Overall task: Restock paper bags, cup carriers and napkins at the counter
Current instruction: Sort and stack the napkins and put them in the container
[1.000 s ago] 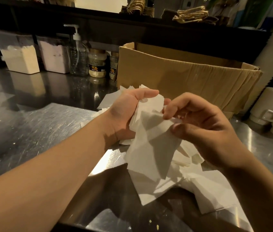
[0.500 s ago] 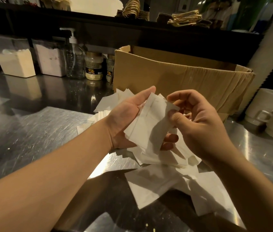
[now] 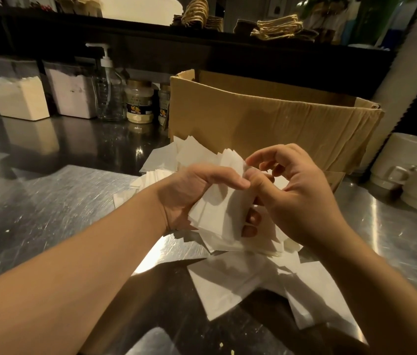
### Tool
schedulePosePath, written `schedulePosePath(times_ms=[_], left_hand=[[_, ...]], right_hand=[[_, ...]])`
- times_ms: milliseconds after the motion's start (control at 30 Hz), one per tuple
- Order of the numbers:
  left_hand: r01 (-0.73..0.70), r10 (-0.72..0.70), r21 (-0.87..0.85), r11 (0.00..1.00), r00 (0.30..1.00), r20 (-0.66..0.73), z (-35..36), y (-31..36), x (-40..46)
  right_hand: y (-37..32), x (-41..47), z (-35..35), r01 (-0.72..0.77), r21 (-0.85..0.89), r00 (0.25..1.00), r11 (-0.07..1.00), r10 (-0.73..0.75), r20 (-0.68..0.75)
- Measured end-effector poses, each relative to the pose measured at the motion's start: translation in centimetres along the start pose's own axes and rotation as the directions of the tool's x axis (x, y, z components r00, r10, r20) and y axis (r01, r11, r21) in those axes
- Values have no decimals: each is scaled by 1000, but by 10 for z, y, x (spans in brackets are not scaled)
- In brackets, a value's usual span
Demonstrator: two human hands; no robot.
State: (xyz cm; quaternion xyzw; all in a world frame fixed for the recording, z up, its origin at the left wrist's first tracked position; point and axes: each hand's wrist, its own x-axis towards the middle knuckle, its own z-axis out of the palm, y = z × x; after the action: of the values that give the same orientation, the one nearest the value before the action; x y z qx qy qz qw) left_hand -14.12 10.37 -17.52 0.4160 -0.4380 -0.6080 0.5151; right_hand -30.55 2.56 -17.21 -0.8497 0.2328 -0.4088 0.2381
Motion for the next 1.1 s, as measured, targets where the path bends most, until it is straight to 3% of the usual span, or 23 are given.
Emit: schedulePosePath(times_ms=[333,800,933,1100], left_hand=[[50,-43,111,993,997,-65,3,1,-3],[64,-65,6,998,998,28,0,1,0],[49,-46,-86,995,999,28,1,2,2],[32,-8,-266,963,996,91,-3,-1,7]], right_hand=[[-2,2,-2,-79,-51,997,996,79,-11],[5,4,0,-215,-11,976,977,214,-48],[6,2,-1,-182,24,982,983,183,-57],[-3,-6,-5,-34,24,981,999,29,191]])
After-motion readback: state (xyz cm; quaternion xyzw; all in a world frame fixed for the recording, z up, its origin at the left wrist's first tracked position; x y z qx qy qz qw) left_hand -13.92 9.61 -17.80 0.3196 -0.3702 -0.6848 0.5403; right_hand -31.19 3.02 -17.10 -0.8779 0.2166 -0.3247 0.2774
